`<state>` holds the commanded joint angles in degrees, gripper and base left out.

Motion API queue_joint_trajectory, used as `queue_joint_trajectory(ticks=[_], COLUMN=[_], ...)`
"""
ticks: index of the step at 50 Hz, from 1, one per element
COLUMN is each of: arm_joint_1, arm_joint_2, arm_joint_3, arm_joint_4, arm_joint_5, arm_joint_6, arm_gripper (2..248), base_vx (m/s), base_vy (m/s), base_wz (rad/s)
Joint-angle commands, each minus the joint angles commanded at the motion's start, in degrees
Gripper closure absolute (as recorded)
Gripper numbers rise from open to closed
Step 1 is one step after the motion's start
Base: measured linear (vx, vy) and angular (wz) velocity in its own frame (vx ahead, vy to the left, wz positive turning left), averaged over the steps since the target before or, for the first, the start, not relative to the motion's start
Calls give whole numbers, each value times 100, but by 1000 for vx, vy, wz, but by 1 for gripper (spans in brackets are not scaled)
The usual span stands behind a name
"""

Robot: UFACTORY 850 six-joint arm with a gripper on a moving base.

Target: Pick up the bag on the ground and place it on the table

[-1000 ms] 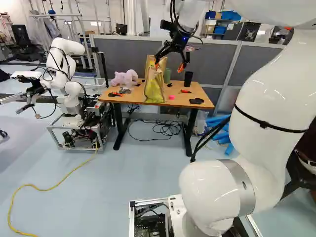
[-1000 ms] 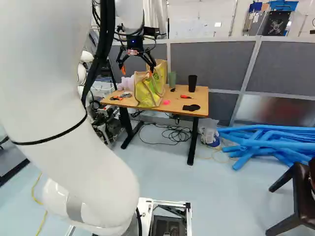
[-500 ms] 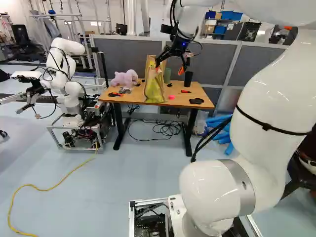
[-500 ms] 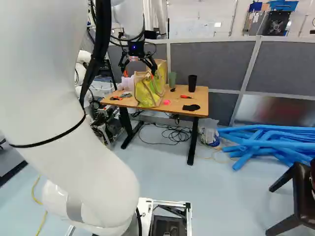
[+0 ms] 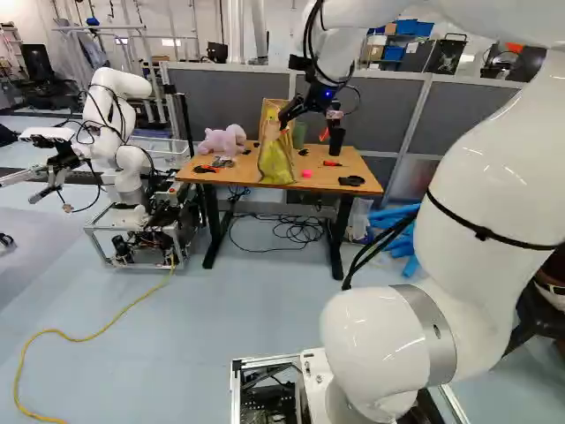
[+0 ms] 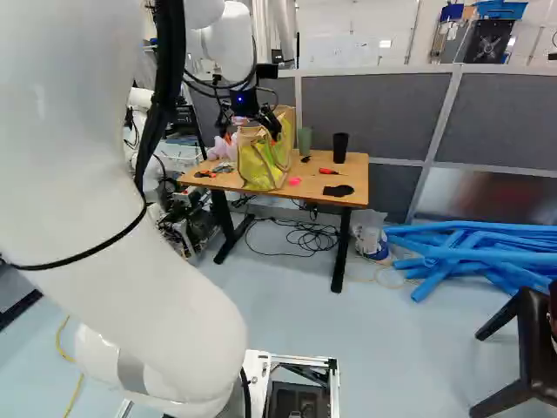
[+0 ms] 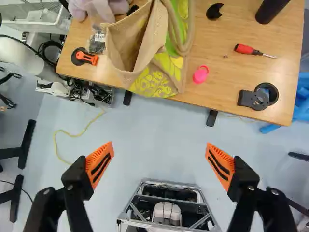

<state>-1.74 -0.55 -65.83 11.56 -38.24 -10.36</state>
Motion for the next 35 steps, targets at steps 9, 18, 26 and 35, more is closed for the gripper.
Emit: queue_joint_trajectory(ticks=[9,18,26,35], arm_joint_1=[9,20,30,42], arm_joint_2=[89,188,284,401], arm_joint_3=[328,691,1044,1475], arm_joint_4=[-62,-131,-198,-280], arm_joint_5=[475,1003,1515,2140], arm_joint_6=[56,118,178,251], arm_gripper=[3,3,3,3], base_vx=[0,0,0,0], base_vy=[0,0,0,0], base_wz=[0,0,0,0])
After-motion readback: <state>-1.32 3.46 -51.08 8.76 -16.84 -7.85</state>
